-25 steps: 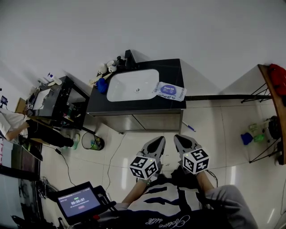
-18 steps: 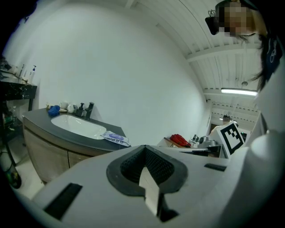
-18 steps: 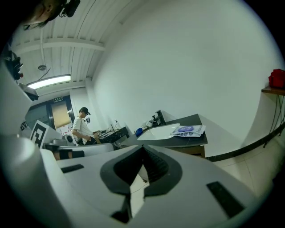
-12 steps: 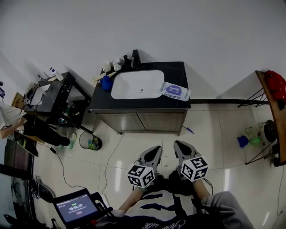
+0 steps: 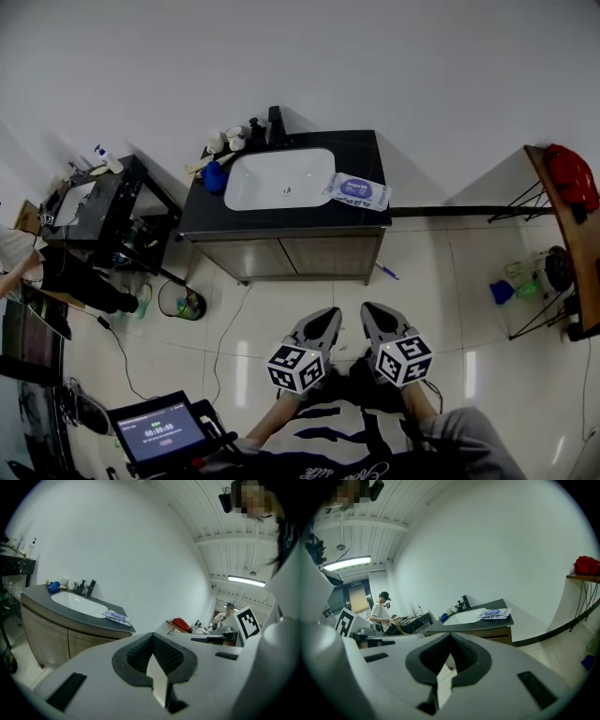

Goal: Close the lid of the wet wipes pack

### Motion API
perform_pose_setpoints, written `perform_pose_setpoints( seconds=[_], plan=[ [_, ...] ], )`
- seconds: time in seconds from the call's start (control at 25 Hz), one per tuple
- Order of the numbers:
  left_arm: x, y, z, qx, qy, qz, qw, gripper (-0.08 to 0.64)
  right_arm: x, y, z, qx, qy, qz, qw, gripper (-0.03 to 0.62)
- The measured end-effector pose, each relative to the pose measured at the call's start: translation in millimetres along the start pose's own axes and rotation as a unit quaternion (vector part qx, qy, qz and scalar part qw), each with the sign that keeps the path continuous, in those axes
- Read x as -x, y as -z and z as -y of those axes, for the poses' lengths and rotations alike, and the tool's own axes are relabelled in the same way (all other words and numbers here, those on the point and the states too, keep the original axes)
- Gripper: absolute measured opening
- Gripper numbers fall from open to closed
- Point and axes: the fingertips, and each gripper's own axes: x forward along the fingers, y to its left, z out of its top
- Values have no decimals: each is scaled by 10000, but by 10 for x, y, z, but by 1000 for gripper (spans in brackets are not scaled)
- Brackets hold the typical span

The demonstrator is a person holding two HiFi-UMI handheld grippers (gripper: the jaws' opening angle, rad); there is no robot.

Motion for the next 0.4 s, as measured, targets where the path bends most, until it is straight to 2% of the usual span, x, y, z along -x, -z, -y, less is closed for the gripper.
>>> perform_pose_setpoints(
  seconds=[0.4],
  plan=[
    [-54,4,79,-32,97,-15,9999,0,72,3,67,21,95,-8,10000,-8]
  ],
)
